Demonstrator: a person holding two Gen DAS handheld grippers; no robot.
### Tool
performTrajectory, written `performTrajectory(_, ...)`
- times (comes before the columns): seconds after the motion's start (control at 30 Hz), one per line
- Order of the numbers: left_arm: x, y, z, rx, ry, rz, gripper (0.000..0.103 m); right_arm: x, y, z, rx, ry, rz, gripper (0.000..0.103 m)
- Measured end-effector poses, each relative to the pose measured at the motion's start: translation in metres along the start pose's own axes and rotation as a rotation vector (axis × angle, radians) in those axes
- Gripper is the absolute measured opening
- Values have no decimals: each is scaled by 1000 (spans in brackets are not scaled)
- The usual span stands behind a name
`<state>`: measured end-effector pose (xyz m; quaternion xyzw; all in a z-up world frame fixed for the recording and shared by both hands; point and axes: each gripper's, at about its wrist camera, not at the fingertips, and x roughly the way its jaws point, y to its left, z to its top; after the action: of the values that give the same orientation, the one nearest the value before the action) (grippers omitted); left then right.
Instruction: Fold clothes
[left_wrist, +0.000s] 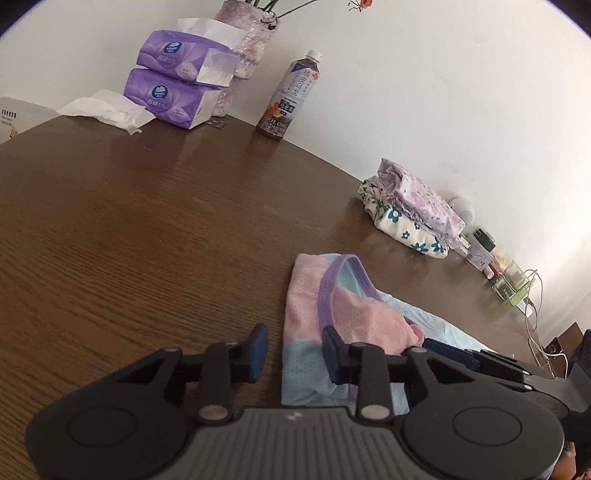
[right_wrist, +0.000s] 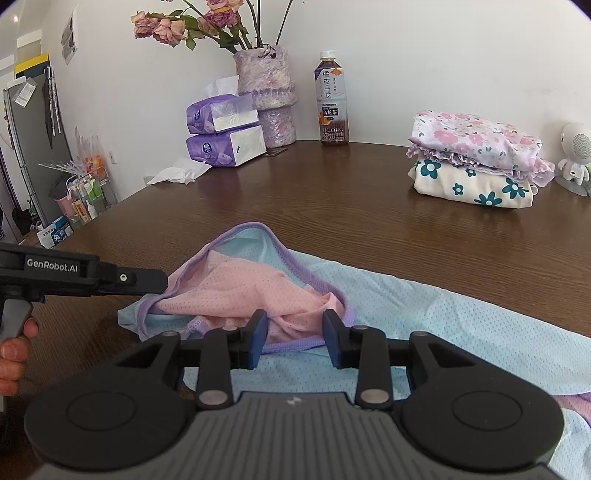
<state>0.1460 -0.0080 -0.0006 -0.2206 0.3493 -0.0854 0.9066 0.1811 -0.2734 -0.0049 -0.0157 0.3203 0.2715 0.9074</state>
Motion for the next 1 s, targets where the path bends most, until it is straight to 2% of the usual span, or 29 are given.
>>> performTrajectory(0.23, -7, -6, -12, 1, -6, 2, 30, 0, -1, 0, 7, -2, 3, 35)
performTrajectory(0.3, -5, -7, -11, -1, 2, 6, 21, 0, -1, 0, 8, -3, 3, 35)
performTrajectory(0.33, -2, -7, -12, -5, 10, 5, 8, 0, -1, 0, 10, -3, 3, 35)
performTrajectory(0.47, 1, -12, -10, 39, -20, 17, 5, -2, -2, 0, 17, -7, 6, 35)
performTrajectory(0.57, -2, -27, -3, 149, -82, 53, 5, -8, -6, 1, 34, -24, 13, 35)
performTrajectory(0.67, -3, -56, 5, 359, -142, 116, 5, -16, -13, 3, 58, -51, 17, 35)
performTrajectory(0.73, -2, -84, 5, 561, -164, 153, 5, -23, -21, 4, 83, -71, 12, 35)
performTrajectory(0.9, 7, -151, -32, 1083, -223, 228, 5, -40, -47, 3, 146, -119, -24, 35)
performTrajectory(1.0, 16, -175, -68, 1339, -246, 229, 5, -47, -59, 1, 172, -138, -40, 35)
